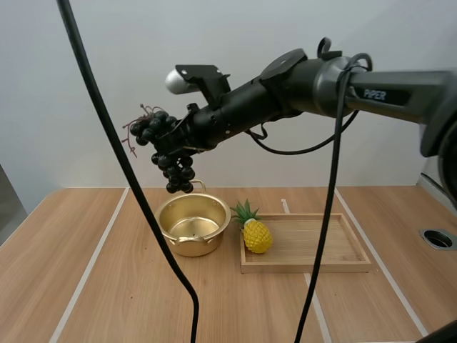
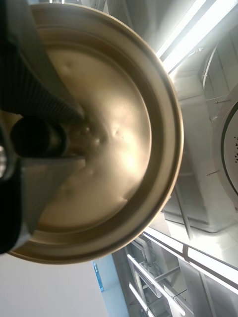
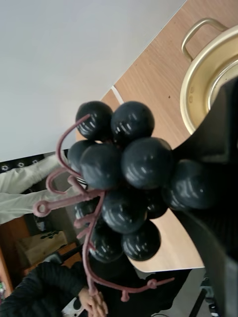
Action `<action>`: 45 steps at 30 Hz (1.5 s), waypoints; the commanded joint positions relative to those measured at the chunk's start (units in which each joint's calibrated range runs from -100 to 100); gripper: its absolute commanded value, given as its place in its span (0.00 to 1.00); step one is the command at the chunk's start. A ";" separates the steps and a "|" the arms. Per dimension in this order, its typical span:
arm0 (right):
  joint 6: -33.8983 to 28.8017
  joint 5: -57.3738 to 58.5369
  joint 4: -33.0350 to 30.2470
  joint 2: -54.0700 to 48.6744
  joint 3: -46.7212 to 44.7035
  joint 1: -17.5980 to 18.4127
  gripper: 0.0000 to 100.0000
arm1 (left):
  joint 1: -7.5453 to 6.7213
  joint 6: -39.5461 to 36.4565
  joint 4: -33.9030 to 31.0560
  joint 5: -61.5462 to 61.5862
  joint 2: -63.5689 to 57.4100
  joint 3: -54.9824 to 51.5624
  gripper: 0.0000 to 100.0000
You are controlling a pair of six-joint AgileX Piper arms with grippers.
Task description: Open the pot, put the grape inside, and close it
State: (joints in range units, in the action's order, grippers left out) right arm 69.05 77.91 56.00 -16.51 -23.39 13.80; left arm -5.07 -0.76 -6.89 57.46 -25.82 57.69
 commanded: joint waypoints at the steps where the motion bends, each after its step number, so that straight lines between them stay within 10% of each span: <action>1: 0.45 -3.82 -1.61 1.71 0.42 1.20 0.00 | 0.12 -0.56 -0.61 -2.47 -0.22 0.17 0.00; 45: 6.63 -14.77 -16.89 22.38 0.42 -1.07 0.00 | 0.12 -0.56 -0.61 -2.47 -0.22 0.17 0.00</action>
State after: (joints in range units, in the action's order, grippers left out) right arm 75.28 60.36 40.22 6.44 -23.34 12.99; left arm -5.07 -0.76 -6.89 57.46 -25.82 57.69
